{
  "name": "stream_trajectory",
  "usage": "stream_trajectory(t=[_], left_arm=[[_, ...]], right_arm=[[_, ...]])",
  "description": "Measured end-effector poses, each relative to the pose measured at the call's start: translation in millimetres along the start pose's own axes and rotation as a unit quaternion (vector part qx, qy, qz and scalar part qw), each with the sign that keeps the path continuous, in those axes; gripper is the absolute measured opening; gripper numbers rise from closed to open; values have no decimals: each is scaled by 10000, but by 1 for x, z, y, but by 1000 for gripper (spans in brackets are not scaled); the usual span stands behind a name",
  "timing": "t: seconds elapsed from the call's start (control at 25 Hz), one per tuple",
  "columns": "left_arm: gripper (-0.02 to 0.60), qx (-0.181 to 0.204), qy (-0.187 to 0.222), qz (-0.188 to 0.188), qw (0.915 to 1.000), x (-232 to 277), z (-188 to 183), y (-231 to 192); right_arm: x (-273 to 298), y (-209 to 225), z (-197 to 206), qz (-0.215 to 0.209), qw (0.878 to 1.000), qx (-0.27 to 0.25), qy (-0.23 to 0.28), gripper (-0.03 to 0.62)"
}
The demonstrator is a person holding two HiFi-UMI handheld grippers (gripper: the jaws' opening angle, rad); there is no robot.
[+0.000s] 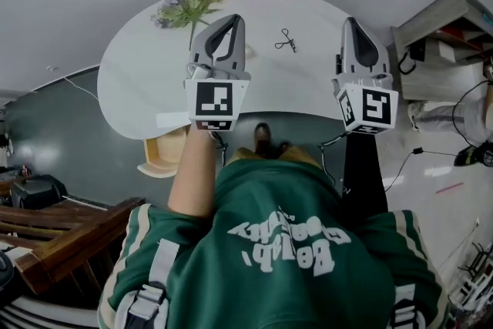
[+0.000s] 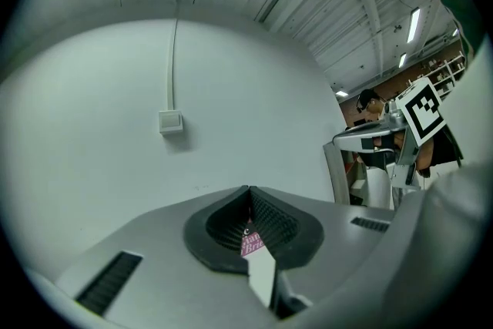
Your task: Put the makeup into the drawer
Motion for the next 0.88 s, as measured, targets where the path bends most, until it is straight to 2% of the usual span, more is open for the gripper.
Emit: stream_trajectory(t=[0.2, 0.64, 0.72, 0.8, 0.88], left_arm=[[15, 19, 78, 138, 9999, 14, 9, -18], [16, -60, -86, 250, 9996, 36, 30, -29], [17, -6, -264, 311, 9992, 40, 42, -27], [17, 14, -616, 375, 9974, 44, 61, -24], [18, -170, -982, 404, 9942, 47, 86, -20]], right_arm=[[18, -13, -2, 28, 9997, -130, 193, 9], [48, -14, 4, -21, 9999, -86, 127, 9], [51, -16, 6, -46, 9999, -80, 55, 9], [53, -19, 10, -77, 10000, -55, -27, 9], [53, -21, 12, -114, 9999, -58, -47, 9]])
Point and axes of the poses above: the fingertips, and each gripper's own axes: x forward along the fingers, y to its right, z out of its underside, the point moved 7 cm from there along -x, backward along the fingers, and after that the axes turned 1 degree about x, right-handed, at the moved point
